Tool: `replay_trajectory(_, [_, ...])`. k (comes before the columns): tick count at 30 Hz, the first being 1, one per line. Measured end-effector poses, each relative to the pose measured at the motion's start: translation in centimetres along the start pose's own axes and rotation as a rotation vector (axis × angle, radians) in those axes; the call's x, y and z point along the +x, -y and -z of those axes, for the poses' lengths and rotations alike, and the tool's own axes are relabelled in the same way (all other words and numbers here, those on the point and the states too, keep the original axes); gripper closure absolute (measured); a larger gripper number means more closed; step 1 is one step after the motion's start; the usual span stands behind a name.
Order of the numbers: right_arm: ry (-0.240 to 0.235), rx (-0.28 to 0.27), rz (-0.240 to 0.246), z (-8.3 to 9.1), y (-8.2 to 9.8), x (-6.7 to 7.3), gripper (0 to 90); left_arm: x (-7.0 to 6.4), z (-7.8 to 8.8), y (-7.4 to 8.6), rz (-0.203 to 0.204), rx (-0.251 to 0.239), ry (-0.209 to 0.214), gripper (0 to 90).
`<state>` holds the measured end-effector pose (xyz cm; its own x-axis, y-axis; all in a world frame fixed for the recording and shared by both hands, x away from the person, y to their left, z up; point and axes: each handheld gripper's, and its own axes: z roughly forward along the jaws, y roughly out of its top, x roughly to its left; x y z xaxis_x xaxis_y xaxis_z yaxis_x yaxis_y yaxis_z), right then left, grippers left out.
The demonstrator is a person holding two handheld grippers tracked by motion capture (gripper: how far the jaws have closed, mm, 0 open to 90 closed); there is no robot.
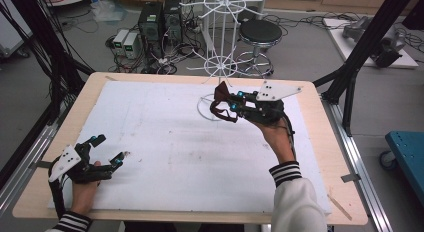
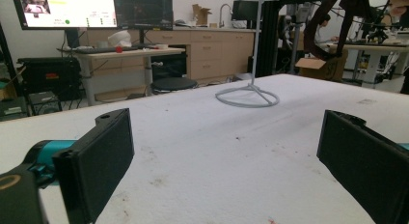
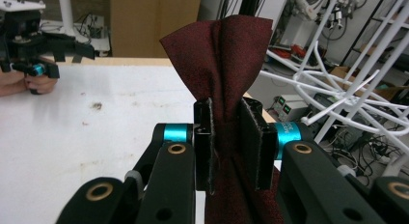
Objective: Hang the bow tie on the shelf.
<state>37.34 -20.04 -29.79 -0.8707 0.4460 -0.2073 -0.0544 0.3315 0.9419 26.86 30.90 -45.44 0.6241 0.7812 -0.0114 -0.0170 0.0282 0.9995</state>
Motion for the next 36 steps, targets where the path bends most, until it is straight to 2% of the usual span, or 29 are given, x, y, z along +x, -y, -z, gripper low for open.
replay_trajectory(5, [0.020, -0.017, -0.016, 0.3, -0.4, -0.3, 76.9, 0.0, 0.0, 0.0, 0.000, 0.001, 0.000, 6.2])
replay_trajectory(8, [0.033, -0.023, -0.008, 0.3, -0.9, -0.5, 76.9, 0.0, 0.0, 0.0, -0.001, 0.002, 0.000, 6.2])
replay_trajectory(22, [0.101, -0.043, -0.027, -0.1, -2.6, -1.7, 76.9, 0.0, 0.0, 0.0, 0.002, -0.002, 0.000, 6.2])
replay_trajectory(36, [0.188, -0.013, -0.063, -0.5, -2.9, -3.5, 76.9, 0.0, 0.0, 0.0, 0.001, 0.000, 0.000, 6.2])
